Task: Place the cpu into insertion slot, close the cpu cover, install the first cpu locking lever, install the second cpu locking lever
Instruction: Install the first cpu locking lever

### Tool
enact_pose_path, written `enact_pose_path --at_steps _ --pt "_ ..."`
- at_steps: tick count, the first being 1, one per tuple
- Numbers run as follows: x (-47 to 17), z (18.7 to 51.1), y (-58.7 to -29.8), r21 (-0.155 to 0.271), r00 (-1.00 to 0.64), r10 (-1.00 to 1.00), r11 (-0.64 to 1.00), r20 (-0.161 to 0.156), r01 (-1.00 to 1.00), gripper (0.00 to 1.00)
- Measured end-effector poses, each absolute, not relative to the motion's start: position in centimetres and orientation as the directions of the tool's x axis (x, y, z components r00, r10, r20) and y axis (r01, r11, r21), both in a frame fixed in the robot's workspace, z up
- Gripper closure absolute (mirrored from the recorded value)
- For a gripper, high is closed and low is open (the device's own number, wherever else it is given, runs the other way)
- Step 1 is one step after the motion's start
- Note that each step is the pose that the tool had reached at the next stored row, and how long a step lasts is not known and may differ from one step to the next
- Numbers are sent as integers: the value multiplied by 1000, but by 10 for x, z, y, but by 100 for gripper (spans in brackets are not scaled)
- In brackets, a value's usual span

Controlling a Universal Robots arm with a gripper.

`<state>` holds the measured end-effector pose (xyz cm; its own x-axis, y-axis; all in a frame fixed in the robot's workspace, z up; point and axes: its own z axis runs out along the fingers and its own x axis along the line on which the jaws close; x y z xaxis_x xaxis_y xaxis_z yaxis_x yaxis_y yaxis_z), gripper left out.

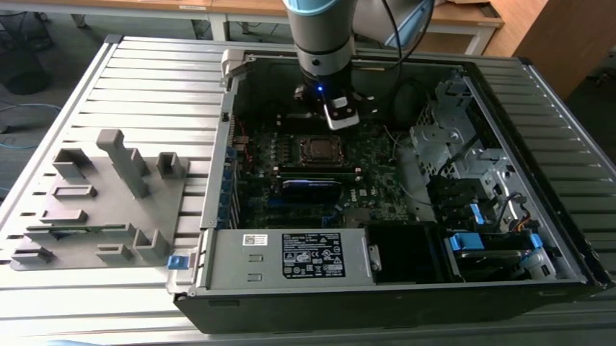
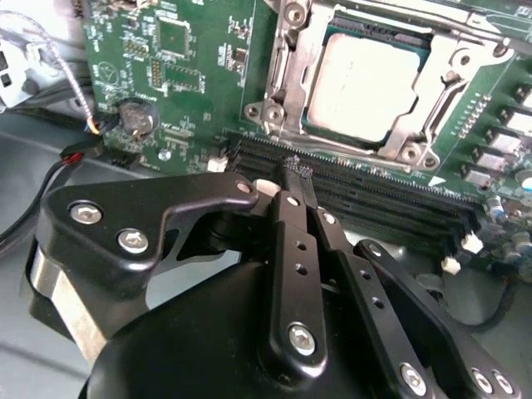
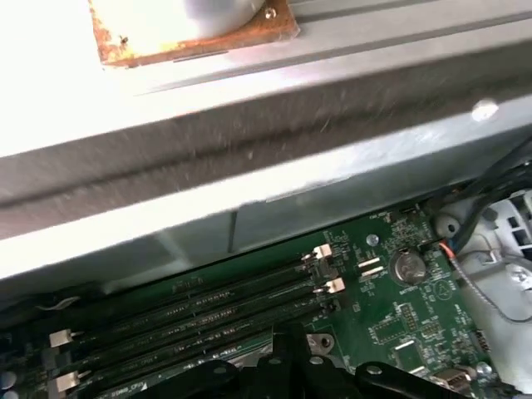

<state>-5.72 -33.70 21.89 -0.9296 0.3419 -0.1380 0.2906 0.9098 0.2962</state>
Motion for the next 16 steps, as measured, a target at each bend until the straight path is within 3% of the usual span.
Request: enact_pose_path --at_steps 10,16 --pt "-57 221 -337 289 -930 341 912 -141 291 90" --pt "-57 221 -337 201 -934 329 933 -140 298 90"
